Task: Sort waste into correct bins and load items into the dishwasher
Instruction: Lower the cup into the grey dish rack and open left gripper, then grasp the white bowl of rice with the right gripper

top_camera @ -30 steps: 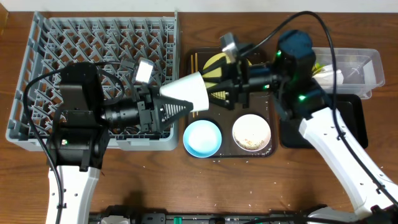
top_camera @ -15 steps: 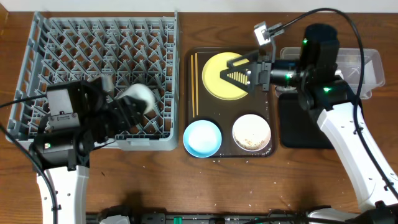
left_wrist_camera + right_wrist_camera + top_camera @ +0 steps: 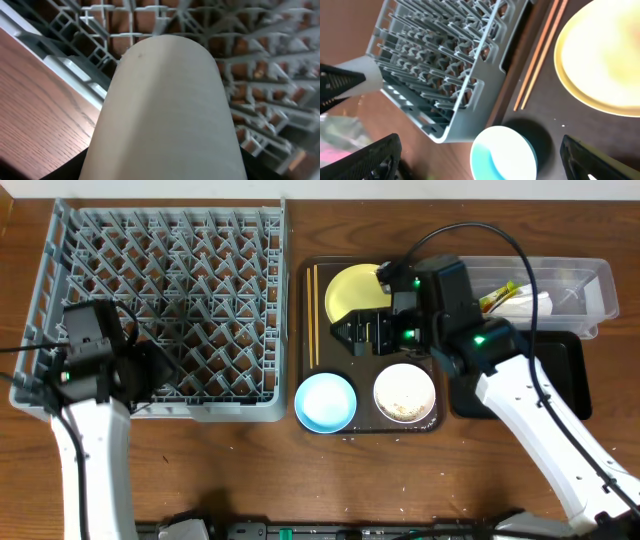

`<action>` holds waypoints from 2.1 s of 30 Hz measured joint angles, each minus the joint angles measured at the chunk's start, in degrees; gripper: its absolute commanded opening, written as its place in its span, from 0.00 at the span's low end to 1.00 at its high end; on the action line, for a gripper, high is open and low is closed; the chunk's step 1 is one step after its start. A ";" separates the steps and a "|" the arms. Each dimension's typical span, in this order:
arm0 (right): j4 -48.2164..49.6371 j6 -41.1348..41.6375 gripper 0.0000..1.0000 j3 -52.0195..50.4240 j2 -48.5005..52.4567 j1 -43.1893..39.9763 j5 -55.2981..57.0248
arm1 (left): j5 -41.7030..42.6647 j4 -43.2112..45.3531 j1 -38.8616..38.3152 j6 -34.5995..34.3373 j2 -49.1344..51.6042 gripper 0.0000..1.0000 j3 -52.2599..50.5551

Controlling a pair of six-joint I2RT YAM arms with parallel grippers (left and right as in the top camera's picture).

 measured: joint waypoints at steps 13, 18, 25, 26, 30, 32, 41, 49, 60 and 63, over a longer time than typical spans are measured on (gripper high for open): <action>0.02 -0.55 0.99 0.00 0.00 0.94 2.56 | 1.44 4.02 1.31 -1.27 9.86 0.93 0.00; 0.02 -0.68 0.99 0.00 0.00 0.94 2.62 | 2.32 4.09 1.31 -1.49 9.35 0.94 0.00; 0.02 -0.70 0.99 0.00 0.00 0.94 2.78 | 5.09 3.78 1.31 -1.40 5.38 0.94 1.95; 0.02 -0.68 0.99 -0.02 0.00 0.94 2.80 | 5.60 3.82 1.31 -1.40 4.57 0.94 2.36; -0.11 -0.70 0.99 0.00 0.00 0.94 3.48 | 9.03 3.76 1.31 0.13 1.51 0.92 2.75; -0.24 -0.68 0.99 0.00 0.00 0.94 4.31 | 13.38 3.93 1.27 2.95 0.33 0.92 2.75; -10.60 -0.22 0.61 0.00 0.11 1.11 14.38 | 29.16 3.08 -4.76 16.28 -6.67 0.91 2.78; -17.84 -0.48 0.48 0.00 7.98 2.62 21.59 | 32.09 1.77 -16.55 23.17 -10.49 0.91 2.86; -17.92 -2.36 0.24 -0.02 22.25 8.24 22.71 | 30.12 1.79 -20.09 25.35 -10.23 0.91 2.86; -18.01 -2.03 0.19 -0.02 22.86 8.52 23.15 | 30.12 1.79 -20.09 25.42 -10.23 0.91 2.86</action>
